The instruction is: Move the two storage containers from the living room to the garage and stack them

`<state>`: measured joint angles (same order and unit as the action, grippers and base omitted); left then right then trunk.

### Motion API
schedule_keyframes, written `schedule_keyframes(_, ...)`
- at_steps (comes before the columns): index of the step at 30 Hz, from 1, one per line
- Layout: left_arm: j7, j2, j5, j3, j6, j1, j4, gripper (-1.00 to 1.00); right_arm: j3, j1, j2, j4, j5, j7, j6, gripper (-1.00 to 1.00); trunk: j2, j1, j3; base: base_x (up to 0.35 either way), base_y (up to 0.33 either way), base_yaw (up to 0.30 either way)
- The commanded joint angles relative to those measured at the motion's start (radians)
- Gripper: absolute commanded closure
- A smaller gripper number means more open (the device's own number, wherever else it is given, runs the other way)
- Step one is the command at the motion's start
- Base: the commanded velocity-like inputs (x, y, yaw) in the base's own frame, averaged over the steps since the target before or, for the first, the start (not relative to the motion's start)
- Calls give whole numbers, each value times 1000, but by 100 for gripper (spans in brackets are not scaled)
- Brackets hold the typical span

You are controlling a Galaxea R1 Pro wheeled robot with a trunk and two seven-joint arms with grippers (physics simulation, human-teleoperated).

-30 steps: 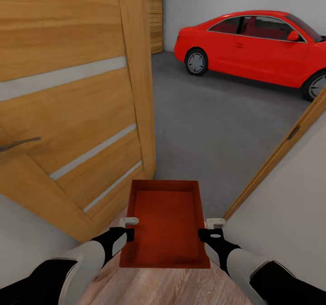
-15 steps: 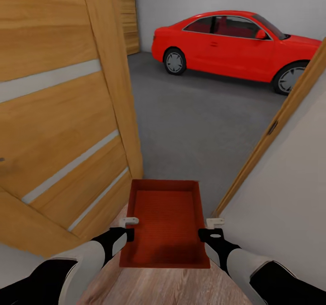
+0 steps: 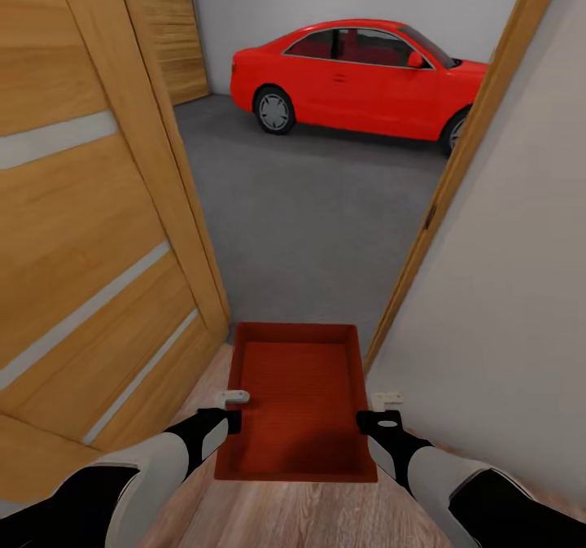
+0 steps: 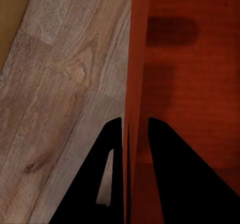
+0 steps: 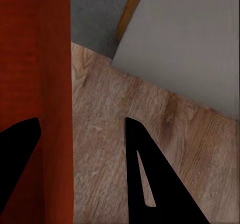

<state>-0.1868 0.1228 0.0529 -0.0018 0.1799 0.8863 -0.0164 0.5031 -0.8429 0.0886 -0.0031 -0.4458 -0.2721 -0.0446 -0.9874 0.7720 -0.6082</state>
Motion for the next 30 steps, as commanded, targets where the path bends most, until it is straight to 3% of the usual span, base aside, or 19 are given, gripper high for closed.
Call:
schedule_keyframes(1,-7,0,-1,-6,6,0,-2,100,7,-1,0,2,-12,-4,-5,100,-1,0,-1,0,0,-258)
schedule_keyframes(20,-7,0,-1,-6,6,0,-2,100,6,-1,-3,2,-11,-1,-6,100,-1,0,-1,145,226,-19)
schedule_keyframes(30,-7,0,-1,-6,6,0,-2,100,7,-1,2,2,-11,-5,-8,100,-1,0,1,35,36,-126)
